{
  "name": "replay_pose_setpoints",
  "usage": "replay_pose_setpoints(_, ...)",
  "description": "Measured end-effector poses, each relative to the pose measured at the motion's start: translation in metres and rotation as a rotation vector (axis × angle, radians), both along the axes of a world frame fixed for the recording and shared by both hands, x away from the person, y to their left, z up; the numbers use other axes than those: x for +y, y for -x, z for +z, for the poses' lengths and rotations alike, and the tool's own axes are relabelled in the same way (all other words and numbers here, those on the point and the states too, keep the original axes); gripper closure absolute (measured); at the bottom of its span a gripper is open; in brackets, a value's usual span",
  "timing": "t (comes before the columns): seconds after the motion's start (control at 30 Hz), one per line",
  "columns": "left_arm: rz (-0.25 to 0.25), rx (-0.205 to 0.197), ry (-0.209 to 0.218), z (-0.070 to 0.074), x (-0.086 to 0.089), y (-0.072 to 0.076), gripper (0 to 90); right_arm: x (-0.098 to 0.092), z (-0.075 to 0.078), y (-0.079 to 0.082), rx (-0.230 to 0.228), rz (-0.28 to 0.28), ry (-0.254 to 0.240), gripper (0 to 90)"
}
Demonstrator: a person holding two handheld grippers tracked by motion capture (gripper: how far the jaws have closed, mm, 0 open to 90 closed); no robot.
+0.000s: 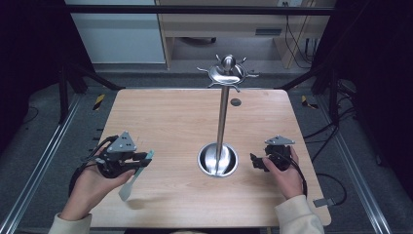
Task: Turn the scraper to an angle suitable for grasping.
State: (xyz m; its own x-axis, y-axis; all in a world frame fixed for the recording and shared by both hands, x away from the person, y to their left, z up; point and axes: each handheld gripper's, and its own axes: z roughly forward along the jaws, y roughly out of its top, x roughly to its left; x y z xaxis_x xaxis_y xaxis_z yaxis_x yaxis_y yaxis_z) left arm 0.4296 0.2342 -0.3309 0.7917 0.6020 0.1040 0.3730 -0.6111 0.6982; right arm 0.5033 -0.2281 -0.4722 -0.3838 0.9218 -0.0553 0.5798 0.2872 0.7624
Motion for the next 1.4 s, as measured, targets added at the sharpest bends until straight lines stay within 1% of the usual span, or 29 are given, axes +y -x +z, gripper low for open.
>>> replay_pose_setpoints(0.07, -0.001, -0.005, 0.004, 0.001, -0.001, 0.001, 73.9, -0.001, 0.000, 0.000, -0.004, 0.001, 0.000, 7.6)
replay_pose_setpoints(0.1, -0.001, -0.008, 0.005, 0.002, -0.002, 0.001, 73.9, -0.001, -0.001, 0.000, 0.002, -0.007, -0.011, 7.6)
replay_pose_setpoints(0.17, -0.004, -0.011, 0.005, 0.004, -0.005, -0.001, 73.9, -0.001, -0.001, 0.000, 0.006, -0.007, -0.008, 7.6)
replay_pose_setpoints(0.3, -0.012, -0.021, 0.007, 0.008, -0.011, -0.001, 73.9, -0.001, 0.000, 0.000, -0.006, 0.000, -0.006, 7.6)
replay_pose_setpoints(0.4, -0.014, -0.030, 0.010, 0.011, -0.015, -0.002, 73.9, -0.002, 0.000, 0.000, -0.002, -0.007, -0.011, 7.5)
replay_pose_setpoints(0.63, -0.024, -0.048, 0.033, 0.021, -0.022, -0.003, 73.9, -0.003, 0.001, 0.000, -0.004, -0.008, -0.010, 7.5)
replay_pose_setpoints(0.7, -0.025, -0.057, 0.041, 0.024, -0.024, -0.004, 73.9, -0.003, 0.001, 0.000, -0.004, -0.009, -0.013, 7.5)
replay_pose_setpoints(0.73, -0.029, -0.059, 0.038, 0.025, -0.025, -0.004, 73.9, -0.003, 0.000, 0.000, -0.006, -0.010, -0.012, 7.5)
replay_pose_setpoints(0.97, -0.033, -0.086, 0.067, 0.038, -0.032, -0.007, 73.9, -0.003, 0.000, 0.000, -0.003, -0.012, -0.013, 7.4)
replay_pose_setpoints(1.2, -0.035, -0.103, 0.075, 0.047, -0.035, -0.009, 73.9, -0.004, 0.001, 0.000, -0.008, -0.012, -0.020, 7.4)
replay_pose_setpoints(1.3, -0.028, -0.114, 0.092, 0.052, -0.036, -0.010, 73.9, -0.004, 0.001, 0.000, -0.013, -0.010, -0.012, 7.4)
replay_pose_setpoints(1.4, -0.032, -0.126, 0.095, 0.057, -0.036, -0.011, 73.9, -0.004, 0.001, 0.000, -0.007, -0.012, -0.017, 7.4)
